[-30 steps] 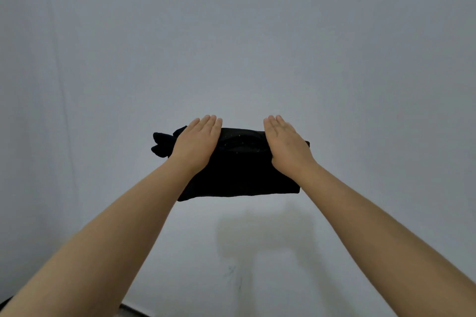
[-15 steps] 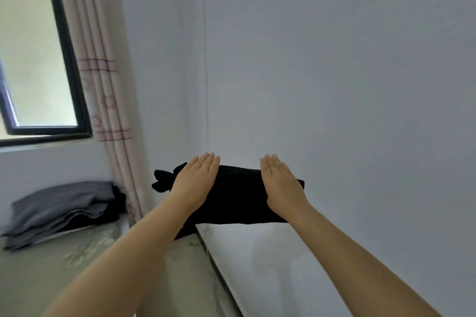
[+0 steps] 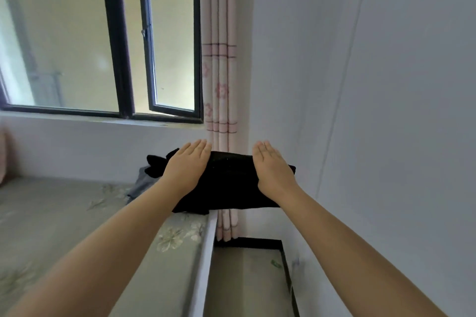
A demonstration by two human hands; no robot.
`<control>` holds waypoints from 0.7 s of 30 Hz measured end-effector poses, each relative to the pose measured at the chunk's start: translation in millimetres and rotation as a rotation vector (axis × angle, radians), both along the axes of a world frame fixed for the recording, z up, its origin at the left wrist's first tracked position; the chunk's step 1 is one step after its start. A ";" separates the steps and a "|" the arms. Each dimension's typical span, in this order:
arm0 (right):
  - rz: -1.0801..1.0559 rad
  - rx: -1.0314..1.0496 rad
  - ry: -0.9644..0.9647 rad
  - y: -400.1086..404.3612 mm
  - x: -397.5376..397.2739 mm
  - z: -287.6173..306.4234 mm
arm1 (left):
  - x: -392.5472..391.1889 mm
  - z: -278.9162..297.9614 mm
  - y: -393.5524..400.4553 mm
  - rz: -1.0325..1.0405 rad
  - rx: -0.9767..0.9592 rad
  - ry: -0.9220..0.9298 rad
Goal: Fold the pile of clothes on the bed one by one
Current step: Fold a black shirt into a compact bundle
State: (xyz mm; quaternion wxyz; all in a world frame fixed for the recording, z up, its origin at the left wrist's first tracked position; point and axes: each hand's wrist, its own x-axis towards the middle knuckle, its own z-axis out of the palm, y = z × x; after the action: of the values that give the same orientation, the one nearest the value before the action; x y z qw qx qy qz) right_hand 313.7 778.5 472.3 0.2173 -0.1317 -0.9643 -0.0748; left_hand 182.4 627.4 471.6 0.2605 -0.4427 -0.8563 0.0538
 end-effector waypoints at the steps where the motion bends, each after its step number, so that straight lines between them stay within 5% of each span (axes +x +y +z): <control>1: 0.027 0.006 0.008 10.8 -23.1 1.9 | -19.4 0.9 6.8 0.029 0.007 0.002; 21: 0.522 -0.071 -0.158 211.3 -459.1 -84.7 | -381.3 -86.0 156.8 0.444 -0.063 -0.087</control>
State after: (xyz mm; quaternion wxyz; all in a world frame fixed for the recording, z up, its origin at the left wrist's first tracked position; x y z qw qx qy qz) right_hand -145.4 989.8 387.7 0.1485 0.1200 -0.9816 0.0077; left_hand -198.8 784.2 385.7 0.1911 -0.2532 -0.9411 0.1172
